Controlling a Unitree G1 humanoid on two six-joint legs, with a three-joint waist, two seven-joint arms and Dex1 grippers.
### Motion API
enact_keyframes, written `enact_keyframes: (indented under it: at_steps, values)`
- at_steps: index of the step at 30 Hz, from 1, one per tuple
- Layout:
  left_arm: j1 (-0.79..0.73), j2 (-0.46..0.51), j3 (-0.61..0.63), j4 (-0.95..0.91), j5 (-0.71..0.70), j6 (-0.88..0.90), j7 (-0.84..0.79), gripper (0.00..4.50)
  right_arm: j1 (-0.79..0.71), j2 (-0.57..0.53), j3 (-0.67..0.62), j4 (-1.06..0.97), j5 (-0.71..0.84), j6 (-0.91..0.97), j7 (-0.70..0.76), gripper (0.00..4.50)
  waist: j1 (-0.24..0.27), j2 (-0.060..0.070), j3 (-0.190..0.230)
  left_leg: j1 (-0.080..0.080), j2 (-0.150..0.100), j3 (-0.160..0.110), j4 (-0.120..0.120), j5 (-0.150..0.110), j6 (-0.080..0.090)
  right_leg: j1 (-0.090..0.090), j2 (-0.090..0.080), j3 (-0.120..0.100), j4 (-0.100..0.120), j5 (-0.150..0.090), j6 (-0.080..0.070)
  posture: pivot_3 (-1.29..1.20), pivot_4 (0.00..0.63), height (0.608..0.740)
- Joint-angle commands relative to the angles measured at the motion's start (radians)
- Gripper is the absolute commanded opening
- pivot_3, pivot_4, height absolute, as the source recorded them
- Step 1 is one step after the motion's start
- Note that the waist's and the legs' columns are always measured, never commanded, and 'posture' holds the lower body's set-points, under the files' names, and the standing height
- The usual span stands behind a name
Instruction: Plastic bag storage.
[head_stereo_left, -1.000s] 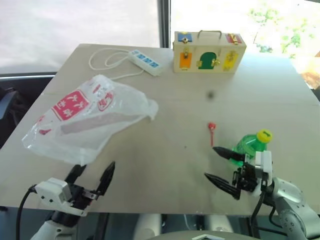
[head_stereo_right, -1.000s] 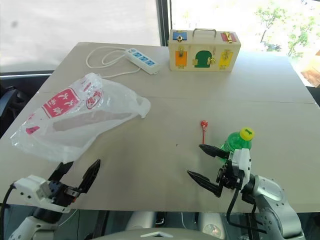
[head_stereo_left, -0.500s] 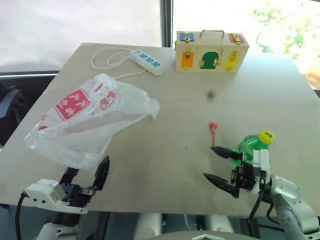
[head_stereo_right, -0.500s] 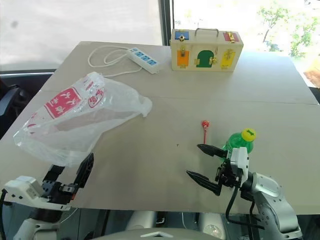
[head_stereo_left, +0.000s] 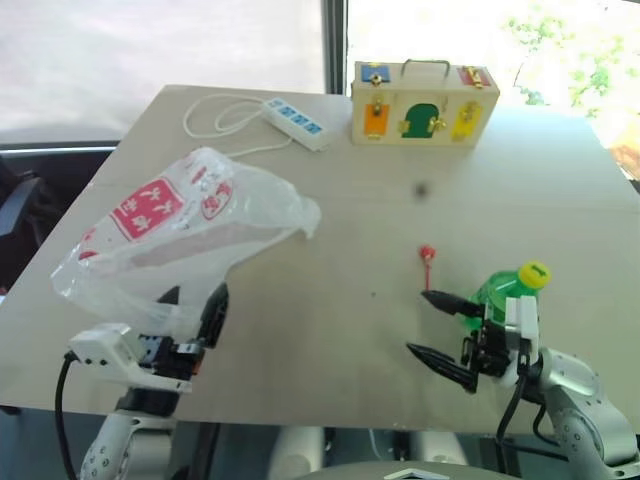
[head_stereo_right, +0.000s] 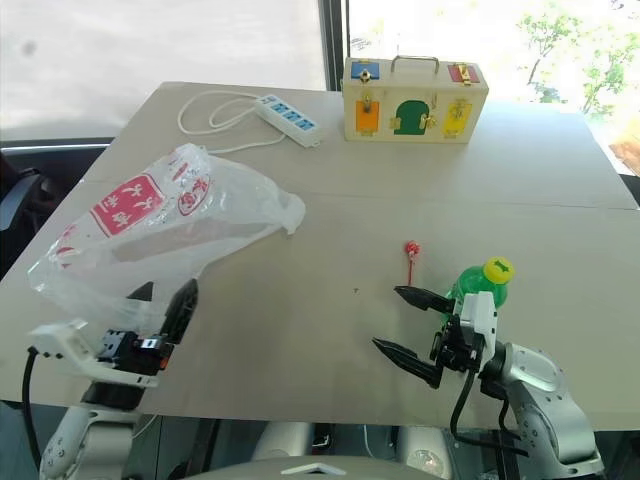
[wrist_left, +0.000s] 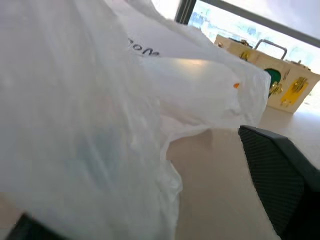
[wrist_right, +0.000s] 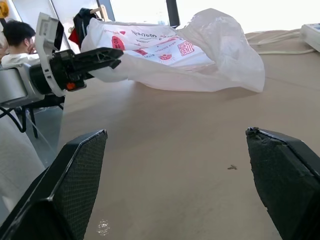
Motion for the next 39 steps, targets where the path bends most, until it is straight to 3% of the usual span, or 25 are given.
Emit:
enact_keyframes:
  at_steps: [1,5,6,11,20,24,27,30,35,39]
  values:
    - [0.021,-0.021,0.048,-0.024,-0.029,-0.017,-0.02,2.21,-0.012,0.005,-0.003,-0.001,0.01,-0.015,0.012,4.5,0.002,0.0,0.0,0.0,0.0,0.0,0.0,0.0,0.0,0.0,0.0,0.0,0.0,0.0,0.0,0.0,0.15,0.731]
    - [0.028,-0.037,0.071,-0.022,-0.061,-0.009,-0.041,0.28,-0.008,0.01,-0.001,0.006,0.006,-0.021,0.019,4.5,0.008,0.0,0.0,0.0,0.0,0.0,0.0,-0.002,-0.003,0.0,-0.001,0.0,0.0,0.0,0.0,0.0,0.15,0.731]
    - [0.026,-0.034,0.07,-0.025,-0.068,-0.004,-0.051,0.04,-0.008,0.011,-0.001,0.005,0.006,-0.021,0.02,4.5,0.008,0.0,0.0,0.0,0.0,0.0,0.0,-0.002,-0.004,0.0,-0.001,0.0,-0.001,0.0,0.0,0.0,0.15,0.731]
    - [-0.045,0.011,0.071,-0.046,-0.096,0.05,-0.049,0.04,-0.009,0.014,-0.004,-0.01,0.011,-0.012,0.006,4.5,0.009,0.0,0.0,0.0,0.0,0.0,0.0,-0.002,-0.004,0.0,0.001,-0.001,-0.001,0.0,0.0,0.0,0.15,0.731]
    - [-0.514,0.222,0.066,0.036,-0.134,0.26,0.061,0.04,-0.04,0.029,-0.002,-0.064,0.026,0.057,-0.081,4.5,0.006,0.002,0.001,0.0,0.002,0.001,0.0,0.002,-0.002,0.0,0.006,0.001,0.0,0.002,-0.002,0.0,0.15,0.731]
    - [-0.878,0.282,0.027,0.226,-0.098,0.339,0.096,0.04,-0.019,0.03,0.01,-0.064,0.022,0.049,-0.066,4.5,0.021,0.003,0.004,0.0,0.004,-0.005,0.0,0.005,-0.007,0.0,0.011,-0.003,0.003,0.003,0.001,0.0,0.15,0.731]
    - [-1.304,0.289,-0.053,0.528,-0.021,0.362,0.052,0.04,-0.019,0.04,0.018,-0.06,0.026,0.046,-0.062,4.5,0.038,-0.001,0.006,0.0,0.003,-0.006,0.001,0.006,-0.008,0.001,0.014,-0.005,0.004,0.004,0.002,0.0,0.15,0.731]
    - [-1.559,0.274,-0.117,0.766,0.073,0.352,-0.022,0.04,-0.02,0.049,0.022,-0.053,0.022,0.037,-0.064,4.5,0.029,-0.006,0.009,-0.003,0.004,-0.005,0.004,0.007,-0.01,0.002,0.019,-0.006,0.001,0.006,0.003,0.0,0.15,0.731]
    - [-1.902,0.228,-0.188,1.138,0.207,0.23,-0.202,0.04,-0.002,0.065,0.036,-0.052,0.008,0.018,-0.066,4.5,0.008,-0.009,0.014,-0.003,0.004,-0.003,0.002,0.009,-0.013,-0.001,0.02,0.0,0.002,0.006,0.004,0.0,0.15,0.731]
    - [-1.994,0.177,-0.202,1.197,0.222,0.206,-0.346,0.04,0.004,0.074,0.031,-0.049,0.002,0.004,-0.07,4.5,0.005,-0.009,0.019,-0.004,0.005,-0.002,-0.001,0.009,-0.013,-0.003,0.021,0.002,0.001,0.006,0.004,0.0,0.15,0.731]
